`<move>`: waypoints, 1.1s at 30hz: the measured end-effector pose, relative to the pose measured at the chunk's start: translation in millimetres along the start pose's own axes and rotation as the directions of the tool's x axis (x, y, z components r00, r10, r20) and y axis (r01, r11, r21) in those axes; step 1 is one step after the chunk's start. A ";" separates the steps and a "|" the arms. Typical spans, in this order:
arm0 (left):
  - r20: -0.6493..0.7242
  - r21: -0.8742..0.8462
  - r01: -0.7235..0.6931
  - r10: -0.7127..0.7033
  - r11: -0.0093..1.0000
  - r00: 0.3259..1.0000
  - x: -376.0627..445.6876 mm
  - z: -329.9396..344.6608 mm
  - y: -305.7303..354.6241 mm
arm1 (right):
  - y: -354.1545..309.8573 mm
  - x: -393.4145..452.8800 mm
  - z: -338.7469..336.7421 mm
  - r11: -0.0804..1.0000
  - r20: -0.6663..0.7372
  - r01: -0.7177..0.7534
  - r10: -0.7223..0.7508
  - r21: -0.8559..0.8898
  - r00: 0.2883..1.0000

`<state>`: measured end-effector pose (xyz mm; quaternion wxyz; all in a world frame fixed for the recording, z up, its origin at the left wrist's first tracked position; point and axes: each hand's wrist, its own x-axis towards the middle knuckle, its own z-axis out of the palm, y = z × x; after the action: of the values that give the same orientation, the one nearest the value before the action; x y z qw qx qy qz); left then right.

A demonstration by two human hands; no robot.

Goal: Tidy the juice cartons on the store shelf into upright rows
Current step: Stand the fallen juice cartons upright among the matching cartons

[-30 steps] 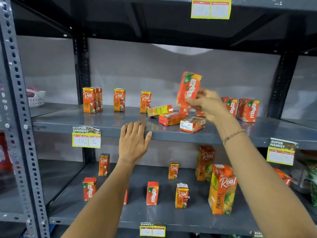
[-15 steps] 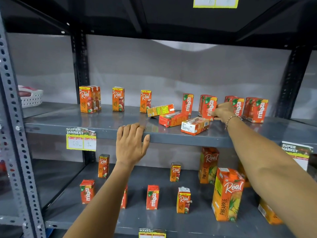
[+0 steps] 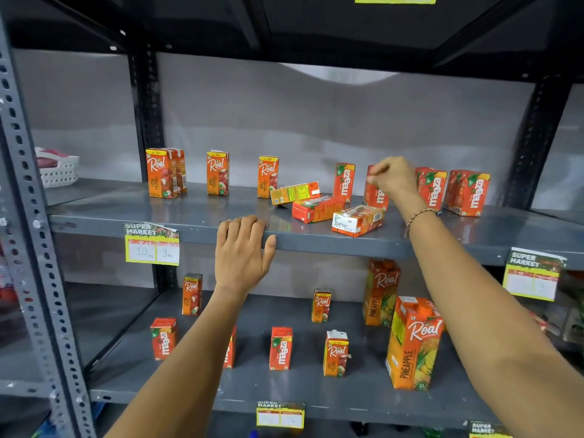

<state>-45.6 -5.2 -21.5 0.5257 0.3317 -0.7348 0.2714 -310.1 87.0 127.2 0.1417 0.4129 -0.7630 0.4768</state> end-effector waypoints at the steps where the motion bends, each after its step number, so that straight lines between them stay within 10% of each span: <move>1: 0.011 -0.003 0.003 -0.003 1.000 1.000 -0.1 -0.6 0.0 | -14.8 -5.4 -0.1 0.991 0.116 0.126 -0.131 0.050 0.985; 3: 0.039 -0.008 0.009 -0.008 1.000 0.999 -0.1 -1.9 -0.3 | -43.3 -18.8 3.2 0.938 0.422 0.345 -0.322 0.025 0.848; 6: 0.072 -0.012 0.016 -0.016 1.000 0.997 -0.1 -2.9 -0.3 | -65.7 -27.4 21.0 0.815 0.703 0.530 -0.234 -0.236 0.672; 14: 0.120 -0.027 -0.016 0.019 1.000 0.993 -0.8 -8.2 -4.2 | -65.7 -35.6 30.5 0.729 0.663 0.591 -0.257 -0.346 0.704; 20: 0.146 -0.050 0.001 0.006 0.999 0.989 -0.1 -9.0 -3.6 | -60.7 -52.6 4.7 0.943 0.479 0.165 -0.293 0.290 0.828; 23: 0.155 -0.059 0.009 0.000 0.998 0.988 -0.5 -10.3 -3.6 | -68.9 -60.8 3.0 0.703 0.389 -0.209 -0.105 0.680 0.915; 28: 0.163 -0.076 0.015 -0.002 0.997 0.987 -0.4 -12.9 -3.7 | -83.8 -78.6 -5.0 0.112 0.570 -0.566 -0.001 0.817 0.822; 33: 0.168 -0.086 0.020 -0.005 0.996 0.986 0.3 -14.0 -2.7 | -102.8 -128.8 -22.0 0.364 0.574 -0.472 -0.262 0.803 0.775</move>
<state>-35.3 3.5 -16.9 0.4778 0.3346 -0.7854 0.2071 -155.6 148.3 122.5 -0.4069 0.4957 -0.3864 0.6629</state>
